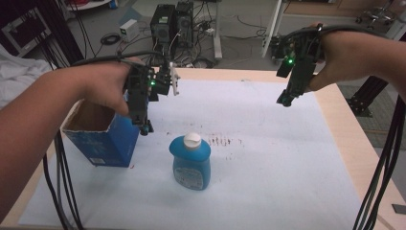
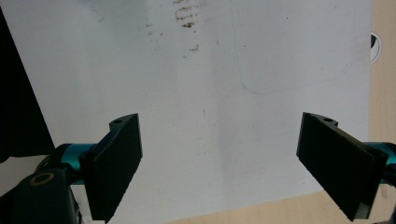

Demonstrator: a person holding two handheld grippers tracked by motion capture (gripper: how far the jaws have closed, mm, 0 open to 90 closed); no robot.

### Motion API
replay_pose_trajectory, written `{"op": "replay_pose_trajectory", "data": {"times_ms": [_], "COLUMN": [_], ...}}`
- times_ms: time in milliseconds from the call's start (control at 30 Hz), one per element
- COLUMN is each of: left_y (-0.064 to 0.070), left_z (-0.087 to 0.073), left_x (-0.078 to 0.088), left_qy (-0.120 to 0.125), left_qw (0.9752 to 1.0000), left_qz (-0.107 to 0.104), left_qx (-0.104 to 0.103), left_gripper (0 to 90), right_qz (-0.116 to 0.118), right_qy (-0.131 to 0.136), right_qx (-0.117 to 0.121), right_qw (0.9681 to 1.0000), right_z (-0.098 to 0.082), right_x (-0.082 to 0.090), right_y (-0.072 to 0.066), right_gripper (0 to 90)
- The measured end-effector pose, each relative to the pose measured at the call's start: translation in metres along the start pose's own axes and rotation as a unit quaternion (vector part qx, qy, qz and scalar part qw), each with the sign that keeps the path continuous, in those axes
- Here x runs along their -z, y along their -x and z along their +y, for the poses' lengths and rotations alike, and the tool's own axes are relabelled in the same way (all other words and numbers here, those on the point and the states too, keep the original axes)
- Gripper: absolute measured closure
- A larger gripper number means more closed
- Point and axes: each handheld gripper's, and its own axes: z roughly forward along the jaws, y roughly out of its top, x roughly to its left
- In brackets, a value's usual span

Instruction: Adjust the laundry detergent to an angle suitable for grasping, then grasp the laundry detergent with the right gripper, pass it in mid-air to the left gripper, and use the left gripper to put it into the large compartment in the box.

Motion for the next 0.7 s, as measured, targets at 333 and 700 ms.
{"op": "replay_pose_trajectory", "data": {"times_ms": [333, 700], "left_y": [0.006, 0.014], "left_z": [-0.003, -0.007], "left_x": [0.002, -0.003], "left_qy": [-0.009, -0.016], "left_qw": [1.0000, 0.9999], "left_qz": [0.001, -0.003], "left_qx": [0.002, 0.001], "left_gripper": [1.7, 1.7], "right_qz": [-0.009, -0.006], "right_qy": [0.011, 0.022], "right_qx": [0.000, -0.024], "right_qw": [0.9999, 0.9994], "right_z": [-0.001, -0.006], "right_x": [0.002, -0.001], "right_y": [-0.004, -0.022], "right_gripper": [13.6, 13.6]}}
